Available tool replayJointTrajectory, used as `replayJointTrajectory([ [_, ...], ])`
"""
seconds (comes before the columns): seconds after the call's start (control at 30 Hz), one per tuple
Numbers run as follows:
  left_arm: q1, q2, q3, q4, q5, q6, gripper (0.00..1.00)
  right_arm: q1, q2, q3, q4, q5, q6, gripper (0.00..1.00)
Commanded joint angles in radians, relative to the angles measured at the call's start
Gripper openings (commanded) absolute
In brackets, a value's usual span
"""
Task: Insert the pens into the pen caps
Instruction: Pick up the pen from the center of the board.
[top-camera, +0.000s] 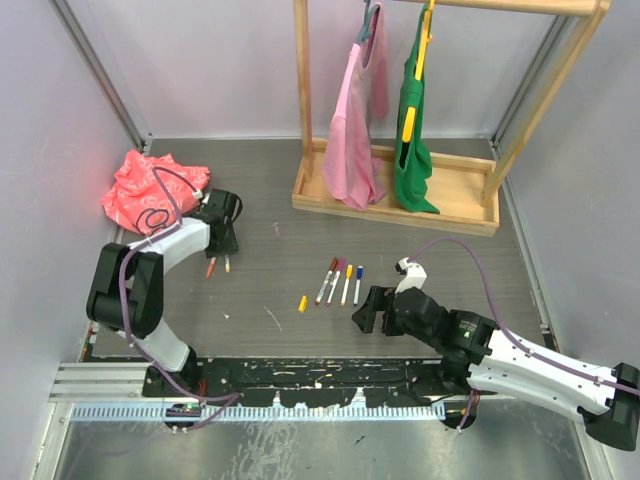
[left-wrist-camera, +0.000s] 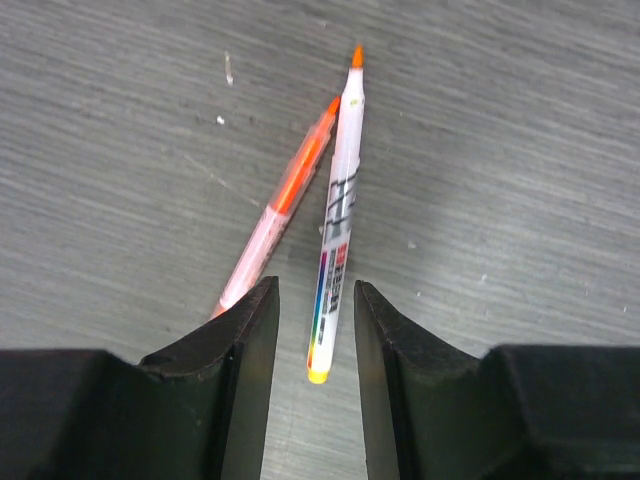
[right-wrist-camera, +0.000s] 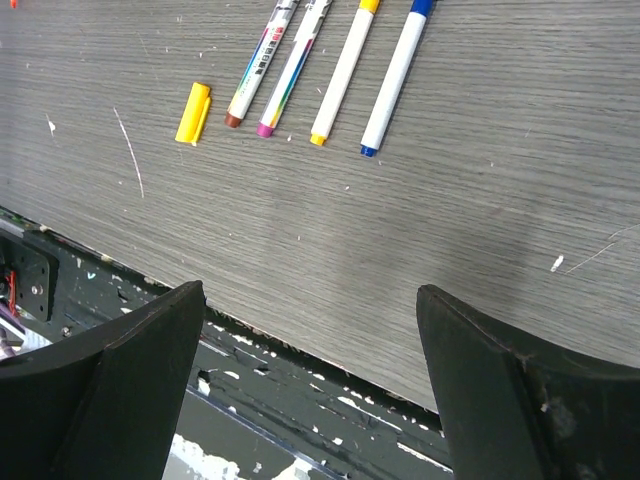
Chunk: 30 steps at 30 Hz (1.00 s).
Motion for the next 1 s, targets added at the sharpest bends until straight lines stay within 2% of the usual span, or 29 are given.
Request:
replayJointTrajectory([
  [0.0, 0.022, 0.041, 0.067, 0.052, 0.034, 0.036, 0.37, -0.002, -0.02, 0.031, 0.005, 0.003, 0.004, 0.92],
  [0.3, 0.039, 0.106, 0.103, 0.047, 0.083, 0.042, 0.26, -0.002, -0.017, 0.034, 0.003, 0.008, 0.002, 0.92],
  [0.57, 0.04, 0.135, 0.1, 0.027, 0.068, 0.037, 0.23, -0.002, -0.014, 0.04, 0.001, 0.007, 0.001, 0.92],
  [0.67, 0.041, 0.137, 0.096, 0.026, 0.074, 0.034, 0.15, -0.003, -0.012, 0.047, -0.005, 0.008, 0.001, 0.92],
  [0.83, 0.041, 0.078, 0.078, 0.037, 0.094, 0.042, 0.06, -0.002, -0.002, 0.066, -0.018, 0.015, -0.004, 0.92],
  [0.97, 0.032, -0.052, 0.038, 0.071, 0.218, 0.005, 0.05, -0.003, 0.009, 0.085, -0.009, 0.035, -0.005, 0.91],
])
